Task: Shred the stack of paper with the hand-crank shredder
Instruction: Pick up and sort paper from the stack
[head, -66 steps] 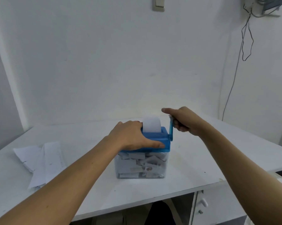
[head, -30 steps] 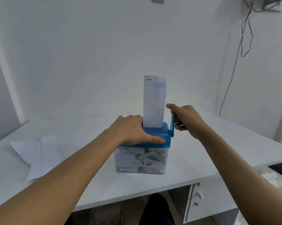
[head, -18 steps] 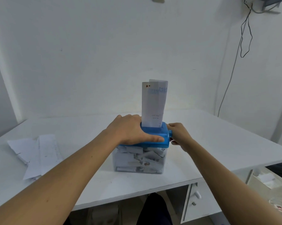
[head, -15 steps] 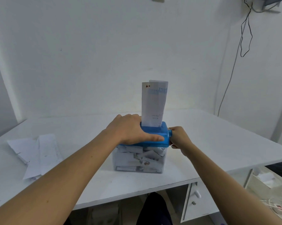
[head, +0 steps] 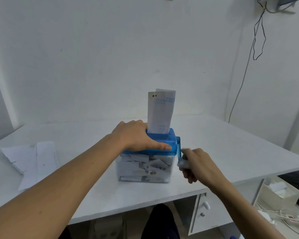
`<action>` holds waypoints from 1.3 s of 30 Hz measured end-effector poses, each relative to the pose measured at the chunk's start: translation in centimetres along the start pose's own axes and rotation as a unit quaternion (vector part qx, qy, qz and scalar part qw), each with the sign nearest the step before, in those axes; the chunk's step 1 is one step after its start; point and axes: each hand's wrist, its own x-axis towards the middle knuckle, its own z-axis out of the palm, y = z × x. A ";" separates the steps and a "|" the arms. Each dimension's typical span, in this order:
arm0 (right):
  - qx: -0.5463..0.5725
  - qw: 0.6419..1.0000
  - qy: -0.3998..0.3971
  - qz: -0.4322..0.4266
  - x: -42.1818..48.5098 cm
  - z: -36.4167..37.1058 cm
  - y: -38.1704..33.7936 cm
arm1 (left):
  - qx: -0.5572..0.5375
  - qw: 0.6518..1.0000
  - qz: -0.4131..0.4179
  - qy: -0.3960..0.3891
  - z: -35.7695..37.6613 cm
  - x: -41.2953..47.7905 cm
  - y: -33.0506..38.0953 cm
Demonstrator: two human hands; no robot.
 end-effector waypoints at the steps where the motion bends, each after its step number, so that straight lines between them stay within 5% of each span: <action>1: 0.023 1.000 -0.014 -0.013 -0.6 -1.0 -0.8 | -0.002 1.000 0.001 0.001 0.0 0.0 0.1; 6: 0.091 0.991 -0.077 -0.068 2.0 -4.8 -4.2 | -0.011 1.000 0.005 0.004 0.6 0.3 -0.2; 9: 0.127 0.989 -0.041 -0.070 5.1 -4.8 -5.1 | -0.024 1.000 -0.003 0.002 0.6 0.7 -0.6; 20: -0.021 0.991 0.108 -0.071 11.9 -2.5 -4.1 | -0.023 1.000 0.010 0.016 0.9 1.0 -0.7; 26: -0.040 0.996 0.072 0.022 13.0 0.3 -0.3 | -0.021 0.999 0.021 0.025 0.6 0.4 -0.5; 39: -0.178 0.983 -0.025 0.038 8.0 1.2 1.4 | -0.016 0.999 -0.002 0.034 0.8 0.4 -0.3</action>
